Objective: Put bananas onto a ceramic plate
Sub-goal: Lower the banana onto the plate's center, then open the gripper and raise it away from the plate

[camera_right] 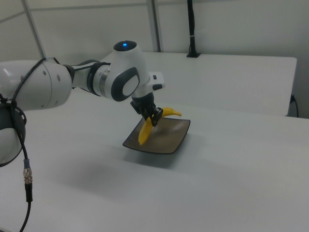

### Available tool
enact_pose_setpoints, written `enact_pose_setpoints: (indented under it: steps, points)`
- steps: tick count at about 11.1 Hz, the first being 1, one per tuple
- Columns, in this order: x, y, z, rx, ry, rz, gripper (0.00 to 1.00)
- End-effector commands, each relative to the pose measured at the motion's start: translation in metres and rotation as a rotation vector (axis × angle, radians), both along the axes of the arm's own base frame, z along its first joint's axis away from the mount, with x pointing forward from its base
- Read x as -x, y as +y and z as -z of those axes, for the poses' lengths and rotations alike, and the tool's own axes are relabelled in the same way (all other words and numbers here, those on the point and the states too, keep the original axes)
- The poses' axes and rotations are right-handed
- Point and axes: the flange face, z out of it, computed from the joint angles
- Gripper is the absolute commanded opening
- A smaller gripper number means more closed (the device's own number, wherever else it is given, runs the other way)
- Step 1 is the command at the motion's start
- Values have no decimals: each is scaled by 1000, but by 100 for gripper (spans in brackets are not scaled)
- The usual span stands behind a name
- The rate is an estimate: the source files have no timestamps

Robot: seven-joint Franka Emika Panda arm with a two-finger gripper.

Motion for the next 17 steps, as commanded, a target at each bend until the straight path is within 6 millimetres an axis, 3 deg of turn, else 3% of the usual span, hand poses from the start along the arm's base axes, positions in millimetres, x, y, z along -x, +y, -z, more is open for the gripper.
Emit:
enact_pose_setpoints:
  steps: [1,2,3,5,7,10,11,13,15,17]
  points:
    - [-4,2,5,-13,-18,14,0]
    - [-5,2,12,-14,-10,14,4]
    - [-6,2,13,-16,-13,15,15]
    - [-6,1,12,-43,-22,31,50]
    - [-6,1,11,-63,-23,43,74]
    - [-6,0,4,-65,-32,47,92]
    - [-3,0,-10,-65,-45,45,100]
    - [16,3,-41,-48,-28,28,100]
    - [49,-7,-88,-34,96,29,100]
    - [87,-13,-151,-27,137,36,100]
